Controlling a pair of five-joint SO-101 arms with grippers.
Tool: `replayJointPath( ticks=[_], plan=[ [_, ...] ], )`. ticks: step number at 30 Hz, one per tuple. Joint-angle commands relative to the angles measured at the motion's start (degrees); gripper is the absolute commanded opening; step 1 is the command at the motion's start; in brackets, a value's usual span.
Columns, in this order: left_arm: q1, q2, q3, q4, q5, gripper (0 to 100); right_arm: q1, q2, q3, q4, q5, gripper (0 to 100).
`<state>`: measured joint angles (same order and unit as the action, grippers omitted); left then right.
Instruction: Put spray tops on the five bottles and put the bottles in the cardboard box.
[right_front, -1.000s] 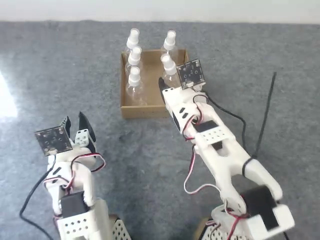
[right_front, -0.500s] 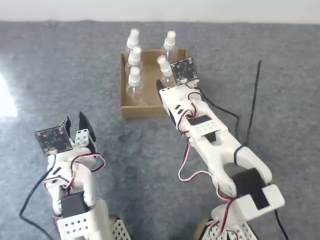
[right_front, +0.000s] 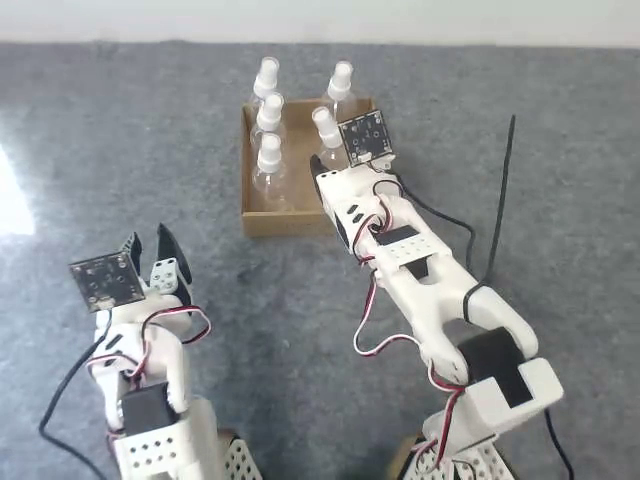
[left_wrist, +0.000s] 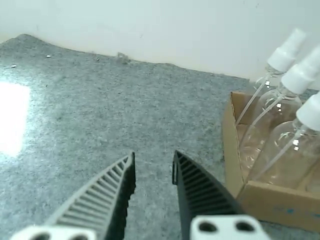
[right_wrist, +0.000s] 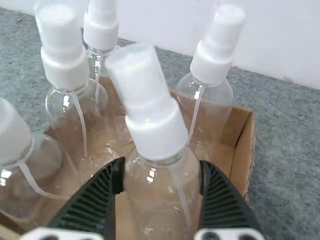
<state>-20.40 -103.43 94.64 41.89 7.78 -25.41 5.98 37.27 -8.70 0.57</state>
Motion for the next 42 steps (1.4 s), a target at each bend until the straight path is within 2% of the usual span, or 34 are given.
replayJointPath(
  ticks=[1, 8, 12, 30, 37, 42],
  plan=[
    [-0.4, -0.9, -0.2, -1.6, -0.6, 12, 0.7, -0.3, -1.9, -0.3, -0.4, 6.4],
    [-0.4, -0.9, -0.2, -1.6, -0.7, 12, 2.2, -0.4, -1.8, -0.2, -0.3, 6.4],
    [-2.8, -0.9, -0.2, -1.6, -0.6, 12, 3.2, -0.4, -1.8, -0.1, -0.2, 6.4],
    [-3.1, -0.9, -0.2, -1.7, -0.6, 12, 2.8, -0.3, -1.3, -0.1, -0.1, 6.5],
    [-3.1, -0.9, -0.2, -1.7, -0.6, 12, 2.8, -0.6, -0.2, -0.1, -0.2, 20.2],
    [-3.1, -0.9, -0.2, -1.7, -0.6, 12, 2.2, -0.7, 0.1, -0.1, -0.2, 21.4]
  ],
)
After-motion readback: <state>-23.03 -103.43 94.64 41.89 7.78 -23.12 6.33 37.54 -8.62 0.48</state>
